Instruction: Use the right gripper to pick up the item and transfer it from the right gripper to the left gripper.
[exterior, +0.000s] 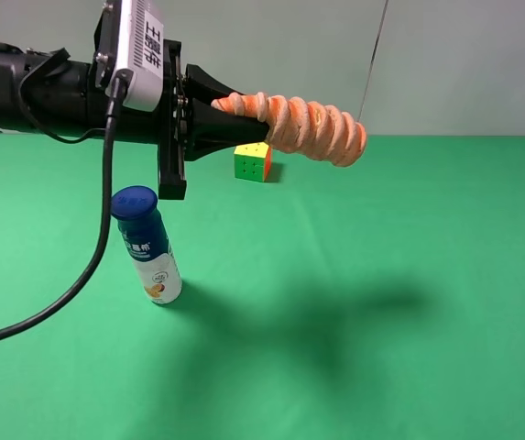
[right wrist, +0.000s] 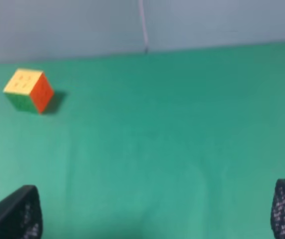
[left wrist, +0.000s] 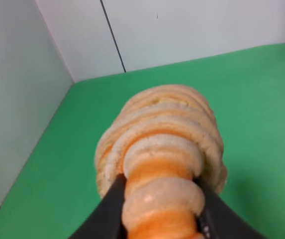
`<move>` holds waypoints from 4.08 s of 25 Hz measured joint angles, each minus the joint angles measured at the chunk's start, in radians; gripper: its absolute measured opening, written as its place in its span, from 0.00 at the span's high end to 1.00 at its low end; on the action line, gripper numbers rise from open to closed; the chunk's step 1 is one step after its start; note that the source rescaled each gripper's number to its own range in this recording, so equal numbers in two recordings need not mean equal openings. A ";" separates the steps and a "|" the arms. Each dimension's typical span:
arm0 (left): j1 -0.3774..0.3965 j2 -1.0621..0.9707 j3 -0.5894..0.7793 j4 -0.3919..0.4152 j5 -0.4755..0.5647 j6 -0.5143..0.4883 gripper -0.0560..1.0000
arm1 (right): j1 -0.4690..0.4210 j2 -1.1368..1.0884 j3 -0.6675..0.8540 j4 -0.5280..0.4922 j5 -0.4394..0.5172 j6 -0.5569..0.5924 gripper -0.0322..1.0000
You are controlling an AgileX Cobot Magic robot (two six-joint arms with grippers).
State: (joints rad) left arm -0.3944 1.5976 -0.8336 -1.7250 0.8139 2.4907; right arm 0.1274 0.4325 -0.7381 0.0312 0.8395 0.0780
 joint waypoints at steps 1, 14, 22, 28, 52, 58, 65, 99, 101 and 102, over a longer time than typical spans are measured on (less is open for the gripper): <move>0.000 0.000 0.000 0.000 0.000 0.000 0.92 | 0.000 -0.043 0.017 -0.021 0.012 0.006 0.00; 0.000 0.000 0.000 0.000 0.000 -0.003 0.92 | 0.000 -0.379 0.081 -0.072 0.197 0.023 0.00; 0.000 0.000 0.000 0.000 0.000 -0.003 0.92 | 0.000 -0.408 0.237 -0.017 0.194 -0.058 0.00; 0.000 0.000 0.000 0.000 0.000 -0.003 0.92 | 0.000 -0.409 0.250 -0.013 0.188 -0.055 0.00; 0.000 0.000 -0.001 0.000 0.004 -0.057 0.94 | 0.000 -0.437 0.251 -0.013 0.185 -0.055 0.00; 0.000 0.000 -0.001 0.000 -0.001 -0.060 0.94 | 0.000 -0.437 0.251 -0.013 0.185 -0.055 0.00; 0.000 0.000 -0.001 0.000 -0.002 -0.060 0.95 | 0.000 -0.437 0.251 -0.013 0.185 -0.055 0.00; 0.222 -0.230 -0.001 0.301 -0.602 -0.705 0.95 | 0.000 -0.437 0.251 -0.013 0.185 -0.055 0.00; 0.222 -0.230 -0.001 0.323 -0.659 -0.745 0.95 | 0.000 -0.437 0.251 -0.013 0.185 -0.055 0.00; 0.222 -0.230 -0.001 0.335 -0.679 -0.766 0.95 | 0.000 -0.437 0.251 -0.013 0.185 -0.055 0.00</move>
State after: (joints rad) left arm -0.1722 1.3677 -0.8350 -1.3899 0.1346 1.7251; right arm 0.1274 -0.0050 -0.4868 0.0184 1.0241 0.0234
